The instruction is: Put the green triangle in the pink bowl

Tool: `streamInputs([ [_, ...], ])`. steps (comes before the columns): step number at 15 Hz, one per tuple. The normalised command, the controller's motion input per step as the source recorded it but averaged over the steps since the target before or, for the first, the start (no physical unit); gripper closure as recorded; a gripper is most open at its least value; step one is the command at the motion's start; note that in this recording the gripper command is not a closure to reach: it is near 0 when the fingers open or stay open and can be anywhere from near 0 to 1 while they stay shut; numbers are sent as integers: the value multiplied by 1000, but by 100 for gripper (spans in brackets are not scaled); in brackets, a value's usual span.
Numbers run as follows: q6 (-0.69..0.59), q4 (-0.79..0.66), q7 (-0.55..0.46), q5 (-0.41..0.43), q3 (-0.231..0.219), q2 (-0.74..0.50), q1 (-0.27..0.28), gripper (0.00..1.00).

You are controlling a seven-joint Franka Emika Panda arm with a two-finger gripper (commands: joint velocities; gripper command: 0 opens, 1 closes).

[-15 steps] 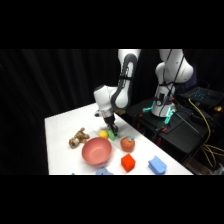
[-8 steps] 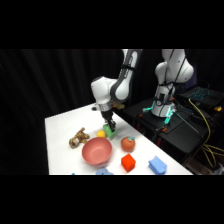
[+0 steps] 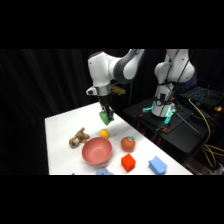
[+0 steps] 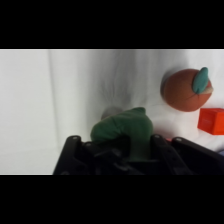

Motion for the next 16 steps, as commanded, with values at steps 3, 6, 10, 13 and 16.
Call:
streamInputs([
  [3, -288, 596, 164, -272, 27, 351, 222, 72],
  [6, -298, 752, 41, -209, 33, 550, 169, 69],
  [10, -339, 805, -90, -154, 7, 582, 97, 67],
  [13, -348, 699, -172, -103, -9, 457, 37, 65],
  [16, -309, 500, -190, -75, -5, 261, 14, 63],
])
